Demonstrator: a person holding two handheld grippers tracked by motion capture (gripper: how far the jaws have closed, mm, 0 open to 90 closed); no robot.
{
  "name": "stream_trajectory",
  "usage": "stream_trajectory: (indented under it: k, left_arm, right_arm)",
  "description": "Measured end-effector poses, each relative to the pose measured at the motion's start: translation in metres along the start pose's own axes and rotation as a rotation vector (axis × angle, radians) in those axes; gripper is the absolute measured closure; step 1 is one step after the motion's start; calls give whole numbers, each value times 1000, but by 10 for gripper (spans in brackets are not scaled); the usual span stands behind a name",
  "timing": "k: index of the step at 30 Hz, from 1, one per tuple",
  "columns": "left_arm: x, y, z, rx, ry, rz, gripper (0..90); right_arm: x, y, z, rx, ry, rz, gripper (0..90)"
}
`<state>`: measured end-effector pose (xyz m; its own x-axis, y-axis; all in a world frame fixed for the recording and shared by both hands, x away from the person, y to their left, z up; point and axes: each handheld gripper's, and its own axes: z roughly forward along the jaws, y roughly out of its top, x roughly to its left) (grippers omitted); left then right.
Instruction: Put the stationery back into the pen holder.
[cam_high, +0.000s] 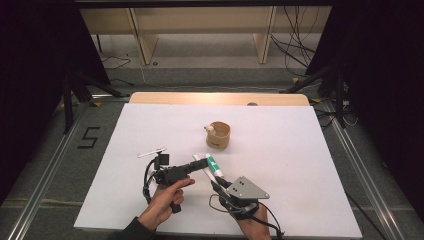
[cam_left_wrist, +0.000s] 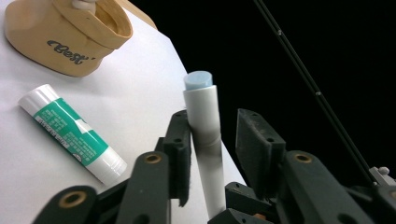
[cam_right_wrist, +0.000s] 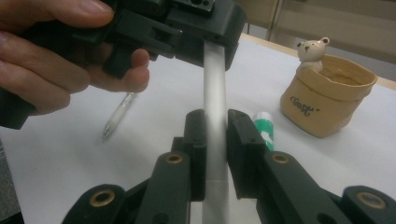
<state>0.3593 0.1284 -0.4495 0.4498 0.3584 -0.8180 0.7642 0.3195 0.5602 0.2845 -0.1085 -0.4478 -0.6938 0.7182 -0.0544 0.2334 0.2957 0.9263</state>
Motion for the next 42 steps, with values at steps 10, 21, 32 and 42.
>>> stream_trajectory:
  k: [10, 21, 32, 42]
  left_arm:
    - [3, -1, 0, -6, -33, -29, 773]
    - [2, 9, -4, -53, -38, 13, 777]
    - [0, 39, -3, -142, 38, 132, 777]
    - [-9, 66, 9, -184, 98, 245, 776]
  right_arm:
    - [-1, -2, 0, -6, 6, 5, 791]
    - [-12, -2, -10, -25, 33, 55, 497]
    - [-25, -10, -20, 9, 15, 84, 375]
    - [-31, -16, -29, 25, 5, 104, 333]
